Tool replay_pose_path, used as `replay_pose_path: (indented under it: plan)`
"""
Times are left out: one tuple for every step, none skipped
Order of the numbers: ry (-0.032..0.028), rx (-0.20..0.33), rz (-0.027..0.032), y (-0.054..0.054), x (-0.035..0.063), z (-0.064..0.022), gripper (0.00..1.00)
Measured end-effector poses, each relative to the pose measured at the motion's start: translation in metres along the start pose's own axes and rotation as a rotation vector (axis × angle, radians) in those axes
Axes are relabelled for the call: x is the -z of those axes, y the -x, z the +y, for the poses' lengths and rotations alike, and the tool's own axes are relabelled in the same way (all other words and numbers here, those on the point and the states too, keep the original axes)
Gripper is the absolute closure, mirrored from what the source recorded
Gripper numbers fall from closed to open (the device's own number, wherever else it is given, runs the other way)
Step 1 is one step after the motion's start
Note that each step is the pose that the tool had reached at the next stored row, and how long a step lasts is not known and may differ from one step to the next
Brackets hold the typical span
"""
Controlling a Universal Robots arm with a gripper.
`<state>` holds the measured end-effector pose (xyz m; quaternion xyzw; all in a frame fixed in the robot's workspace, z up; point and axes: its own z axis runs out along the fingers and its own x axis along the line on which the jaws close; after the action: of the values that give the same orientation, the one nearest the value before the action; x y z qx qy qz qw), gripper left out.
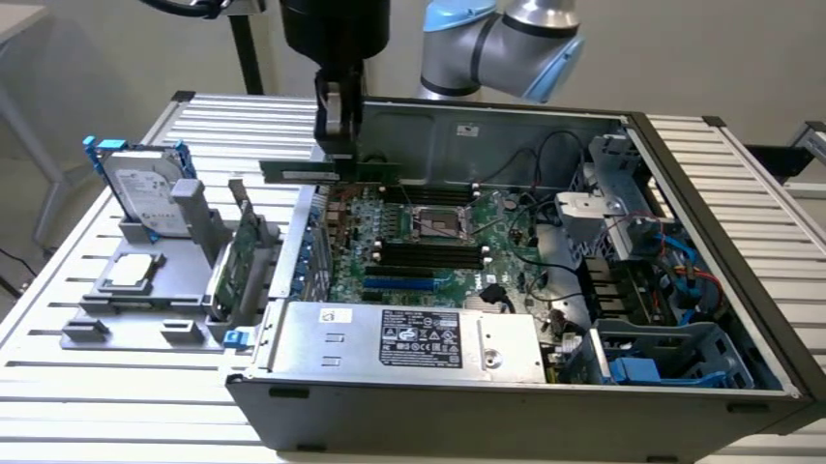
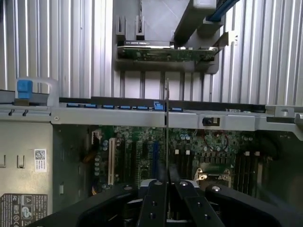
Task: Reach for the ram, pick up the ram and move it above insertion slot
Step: 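Pick up the ram and move it above insertion slot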
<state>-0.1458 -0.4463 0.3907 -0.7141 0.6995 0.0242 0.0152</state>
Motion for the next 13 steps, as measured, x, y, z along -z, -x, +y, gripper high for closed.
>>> replay_pose_path:
  plan:
    - [0.0001, 0.000, -0.0004, 0.001, 0.0000, -0.0038, 0.88]
    - [0.0000, 0.000, -0.0008, 0.002, -0.0001, -0.0077, 0.88]
    - [0.0000, 0.000, -0.0008, 0.002, 0.0000, -0.0116, 0.88]
    - [0.0001, 0.000, -0.0009, 0.003, 0.0000, -0.0155, 0.88]
    - [0.0000, 0.000, -0.0010, 0.004, -0.0001, -0.0195, 0.88]
    - [0.0001, 0.000, -0.0010, 0.005, -0.0001, -0.0237, 0.88]
    - [0.0001, 0.000, -0.0010, 0.007, -0.0002, -0.0277, 0.88]
    - [0.0000, 0.000, -0.0010, 0.008, -0.0003, -0.0317, 0.88]
    - [0.0000, 0.000, -0.0010, 0.009, -0.0005, -0.0360, 0.88]
    - [0.0001, 0.000, -0.0010, 0.010, -0.0007, -0.0398, 0.88]
    - [0.0001, 0.000, -0.0010, 0.012, -0.0011, -0.0437, 0.88]
    - [0.0001, 0.000, -0.0010, 0.014, -0.0016, -0.0474, 0.88]
    - [0.0000, 0.000, -0.0011, 0.015, -0.0022, -0.0510, 0.88]
